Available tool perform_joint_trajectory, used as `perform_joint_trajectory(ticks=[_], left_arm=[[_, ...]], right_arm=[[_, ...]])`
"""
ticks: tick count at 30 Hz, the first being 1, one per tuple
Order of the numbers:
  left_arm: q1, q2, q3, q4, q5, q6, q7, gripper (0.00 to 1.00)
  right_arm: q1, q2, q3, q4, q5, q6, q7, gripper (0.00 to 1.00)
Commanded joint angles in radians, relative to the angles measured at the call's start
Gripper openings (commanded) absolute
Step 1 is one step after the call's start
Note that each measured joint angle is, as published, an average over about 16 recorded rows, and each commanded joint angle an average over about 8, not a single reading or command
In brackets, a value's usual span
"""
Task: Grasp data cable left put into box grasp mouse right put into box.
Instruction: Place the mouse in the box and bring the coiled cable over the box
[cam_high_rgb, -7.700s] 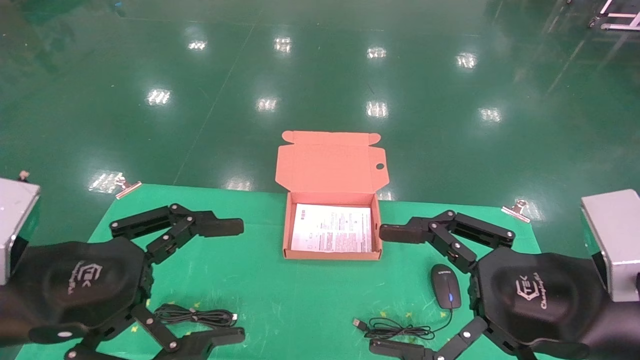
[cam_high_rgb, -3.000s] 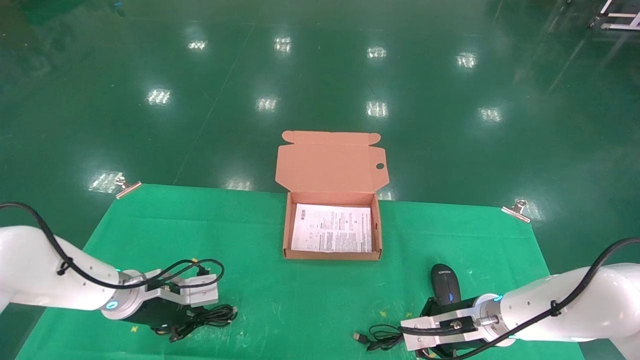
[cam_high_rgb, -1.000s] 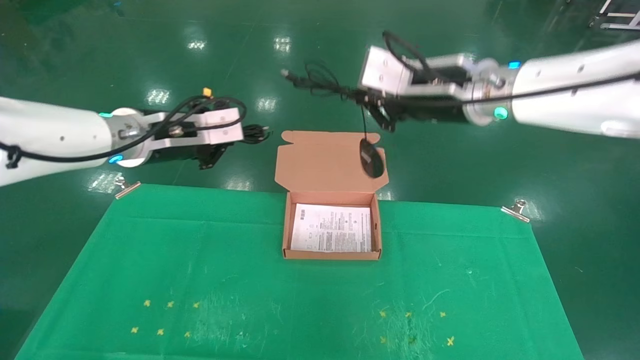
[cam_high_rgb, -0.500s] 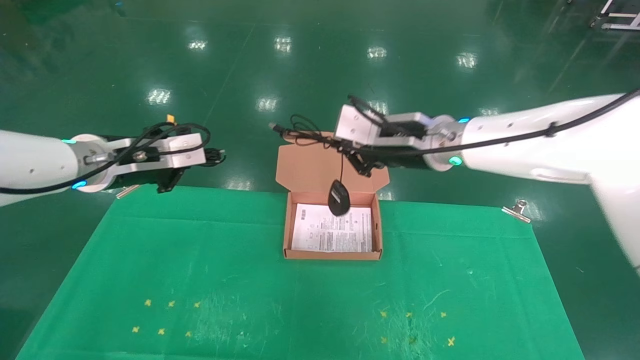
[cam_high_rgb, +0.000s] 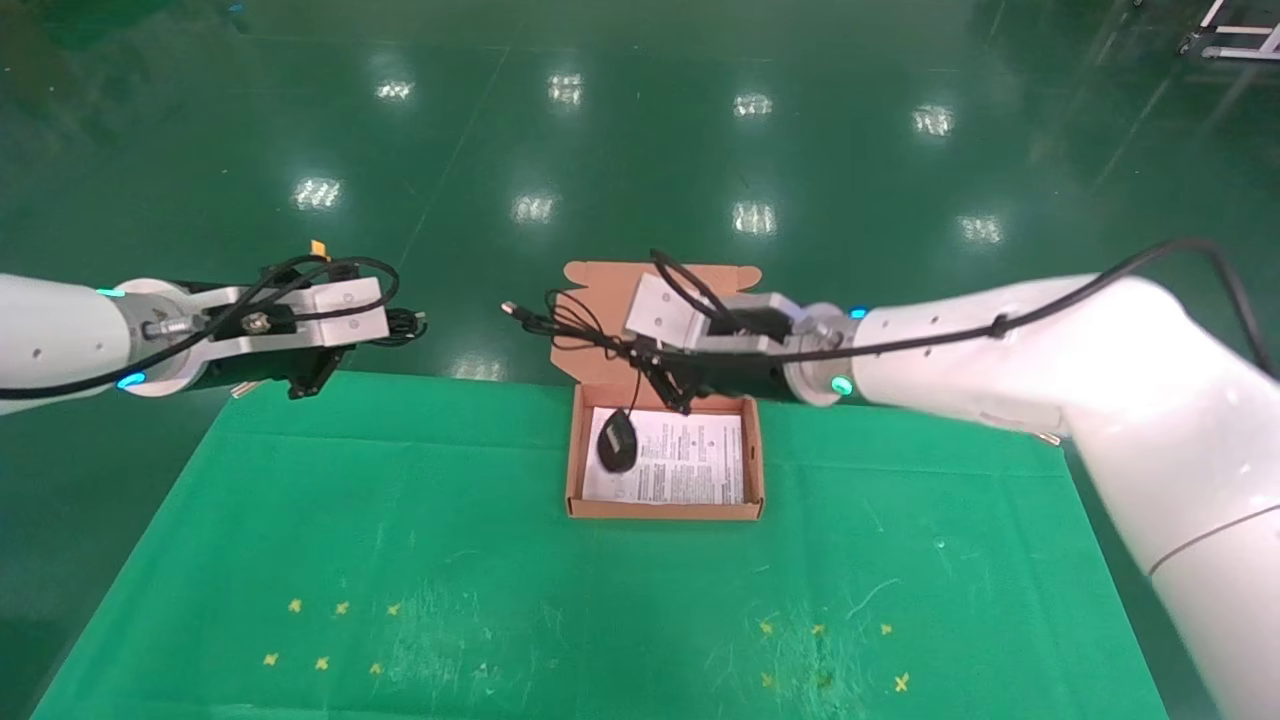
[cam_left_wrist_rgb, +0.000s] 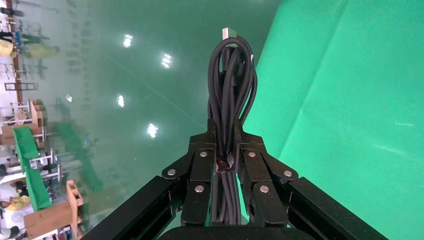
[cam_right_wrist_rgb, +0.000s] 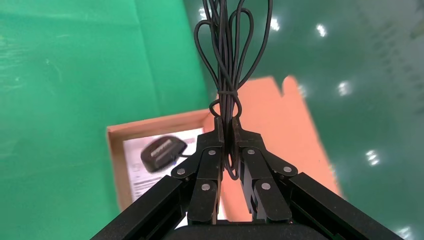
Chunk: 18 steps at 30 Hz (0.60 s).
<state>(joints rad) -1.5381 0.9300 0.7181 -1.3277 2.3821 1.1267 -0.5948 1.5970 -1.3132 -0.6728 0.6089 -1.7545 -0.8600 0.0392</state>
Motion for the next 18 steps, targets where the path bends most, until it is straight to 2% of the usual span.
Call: perform_joint_trajectory(ticks=[1, 6, 7, 14, 15, 18], left_arm=[[0.0, 0.0, 0.0, 0.0, 0.0, 0.0, 0.0, 0.0], [0.0, 0.0, 0.0, 0.0, 0.0, 0.0, 0.0, 0.0], [0.0, 0.0, 0.0, 0.0, 0.0, 0.0, 0.0, 0.0], [0.001, 0.0, 0.0, 0.0, 0.001, 0.001, 0.0, 0.0], [0.001, 0.001, 0.001, 0.0, 0.001, 0.001, 0.001, 0.0], [0.005, 0.009, 0.004, 0.005, -0.003, -0.004, 0.005, 0.0]], right_arm=[[-0.011, -0.01, 0.005, -0.028, 0.008, 0.014, 0.004, 0.0], [-0.021, -0.026, -0.004, -0.124, 0.005, 0.049, 0.018, 0.01], [-0.021, -0.029, -0.008, -0.138, 0.003, 0.052, 0.017, 0.11], [-0.018, -0.036, -0.03, -0.197, -0.002, 0.057, 0.011, 0.97], [-0.019, -0.036, -0.031, -0.199, -0.001, 0.056, 0.01, 1.0], [-0.02, -0.03, -0.036, -0.194, 0.002, 0.053, 0.01, 1.0]])
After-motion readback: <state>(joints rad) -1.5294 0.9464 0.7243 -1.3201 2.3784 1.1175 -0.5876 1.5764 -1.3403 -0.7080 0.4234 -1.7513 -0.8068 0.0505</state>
